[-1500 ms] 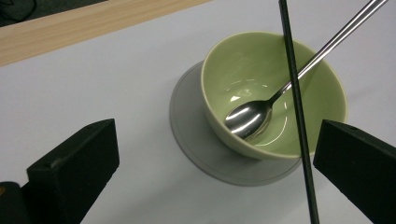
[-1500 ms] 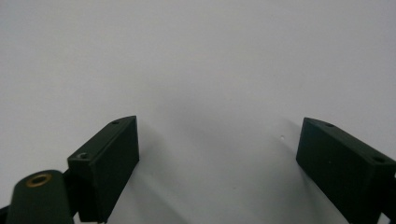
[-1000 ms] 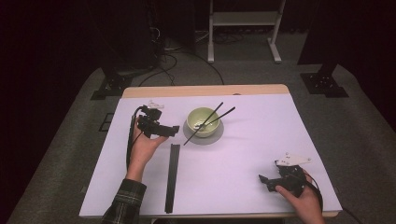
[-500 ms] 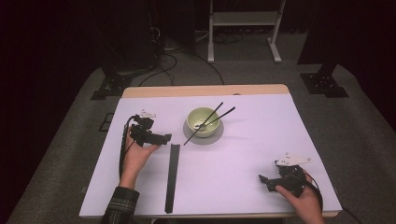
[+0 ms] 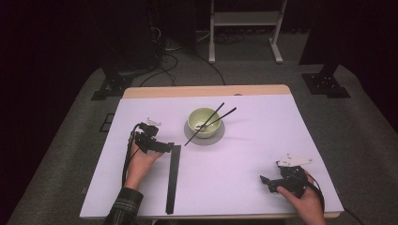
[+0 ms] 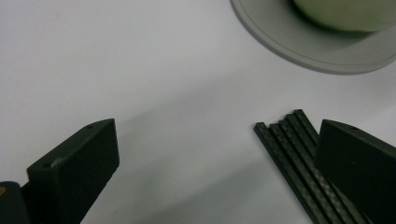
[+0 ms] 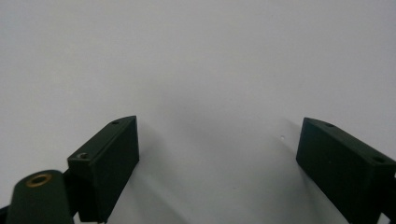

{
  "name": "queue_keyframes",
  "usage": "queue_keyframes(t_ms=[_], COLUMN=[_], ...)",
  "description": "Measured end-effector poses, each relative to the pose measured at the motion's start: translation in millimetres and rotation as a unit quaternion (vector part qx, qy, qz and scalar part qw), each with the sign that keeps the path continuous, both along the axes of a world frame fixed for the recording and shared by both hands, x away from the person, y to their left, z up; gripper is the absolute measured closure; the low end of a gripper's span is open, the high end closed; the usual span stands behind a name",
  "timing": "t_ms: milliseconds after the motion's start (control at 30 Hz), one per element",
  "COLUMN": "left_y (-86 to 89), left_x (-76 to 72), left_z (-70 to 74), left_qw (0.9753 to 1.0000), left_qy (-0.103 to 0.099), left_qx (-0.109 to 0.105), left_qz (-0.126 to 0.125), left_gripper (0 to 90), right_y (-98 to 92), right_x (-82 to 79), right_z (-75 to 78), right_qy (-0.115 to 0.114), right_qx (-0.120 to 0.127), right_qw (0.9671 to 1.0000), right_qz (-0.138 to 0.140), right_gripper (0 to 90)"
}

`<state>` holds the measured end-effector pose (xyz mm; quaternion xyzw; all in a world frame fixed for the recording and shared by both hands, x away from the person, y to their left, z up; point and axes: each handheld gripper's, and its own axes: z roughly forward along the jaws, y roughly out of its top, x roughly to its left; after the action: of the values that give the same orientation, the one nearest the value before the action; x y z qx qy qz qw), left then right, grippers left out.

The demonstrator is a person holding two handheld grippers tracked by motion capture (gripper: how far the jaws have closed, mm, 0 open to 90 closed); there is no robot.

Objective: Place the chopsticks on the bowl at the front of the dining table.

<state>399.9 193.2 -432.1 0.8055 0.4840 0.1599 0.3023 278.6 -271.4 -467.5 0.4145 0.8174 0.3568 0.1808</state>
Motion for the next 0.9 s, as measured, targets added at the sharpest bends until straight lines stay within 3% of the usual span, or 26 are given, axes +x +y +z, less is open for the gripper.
queue_keyframes(t_ms=[400,900], left_y=[-4.2,-3.5], left_x=[3.3,3.3], left_z=[-14.5,-17.0], left_qw=[0.9998,0.9998], left_qy=[0.011,0.017], left_qx=[0.015,0.005], left_qz=[0.007,0.012], left_gripper=[0.0,0.0], right_y=[0.0,0.0], right_x=[-0.1,0.0], right_z=[0.0,0.0], right_qy=[0.000,0.000], right_qx=[0.000,0.000], right_qw=[1.0000,1.0000], right_qz=[0.000,0.000], right_gripper=[11.5,11.5])
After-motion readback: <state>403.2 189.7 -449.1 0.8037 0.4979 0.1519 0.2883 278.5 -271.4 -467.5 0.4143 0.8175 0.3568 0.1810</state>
